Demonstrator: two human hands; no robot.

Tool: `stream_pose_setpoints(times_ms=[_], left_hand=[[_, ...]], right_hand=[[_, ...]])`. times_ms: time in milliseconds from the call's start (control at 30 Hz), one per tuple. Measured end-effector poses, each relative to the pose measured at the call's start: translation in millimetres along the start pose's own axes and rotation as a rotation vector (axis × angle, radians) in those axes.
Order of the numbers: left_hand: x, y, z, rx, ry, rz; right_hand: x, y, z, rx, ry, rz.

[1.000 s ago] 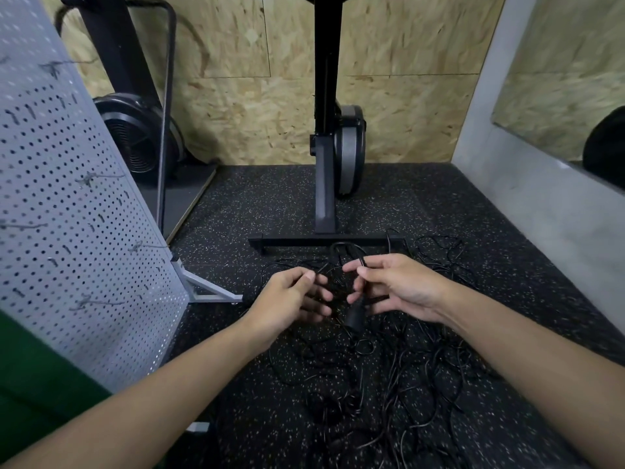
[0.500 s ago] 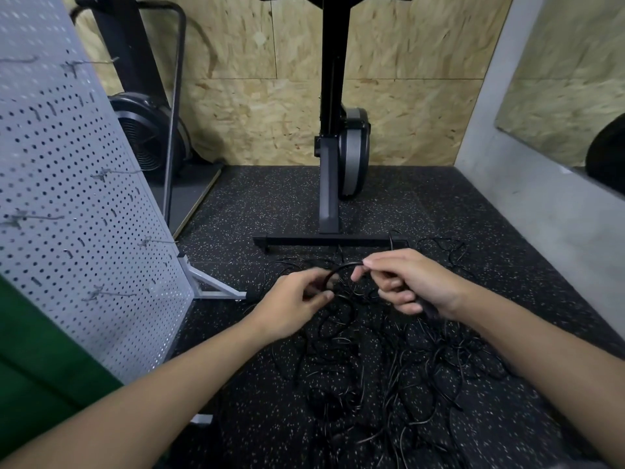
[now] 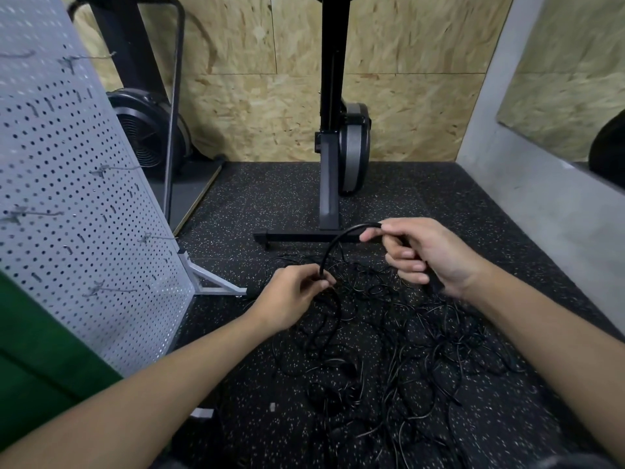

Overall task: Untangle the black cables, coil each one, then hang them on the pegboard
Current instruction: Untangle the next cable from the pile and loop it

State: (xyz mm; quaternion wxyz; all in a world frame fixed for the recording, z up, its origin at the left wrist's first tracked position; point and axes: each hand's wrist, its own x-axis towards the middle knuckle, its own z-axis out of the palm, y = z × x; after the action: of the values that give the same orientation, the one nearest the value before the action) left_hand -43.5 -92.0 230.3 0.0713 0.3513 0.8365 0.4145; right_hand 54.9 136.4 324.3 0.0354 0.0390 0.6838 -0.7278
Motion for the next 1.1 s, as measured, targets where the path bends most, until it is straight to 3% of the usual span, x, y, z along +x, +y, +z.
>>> stream_pose_setpoints(times_ms=[167, 267, 433, 633, 833, 1100], left_hand=[[0, 9, -3, -0.032, 0.073, -0.028], [0, 22, -6, -0.182, 0.072, -0.068], [1, 47, -13, -0.246, 0.118, -0.071], [2, 65, -6, -0.338, 0.163, -0.062], [4, 59, -12, -0.103, 0.150, 0.048], [6, 41, -21, 0.060, 0.202, 0.018]], right_hand=[[3, 25, -3, -0.468, 0.218, 0.070], [0, 30, 4, -0.448, 0.159, 0.177], [0, 38, 15, -0.388, 0.028, 0.160], [2, 49, 22, -0.526, 0.094, 0.084], [2, 34, 13, -0.674, 0.068, 0.157], [4, 35, -15, -1.243, 0.474, 0.040]])
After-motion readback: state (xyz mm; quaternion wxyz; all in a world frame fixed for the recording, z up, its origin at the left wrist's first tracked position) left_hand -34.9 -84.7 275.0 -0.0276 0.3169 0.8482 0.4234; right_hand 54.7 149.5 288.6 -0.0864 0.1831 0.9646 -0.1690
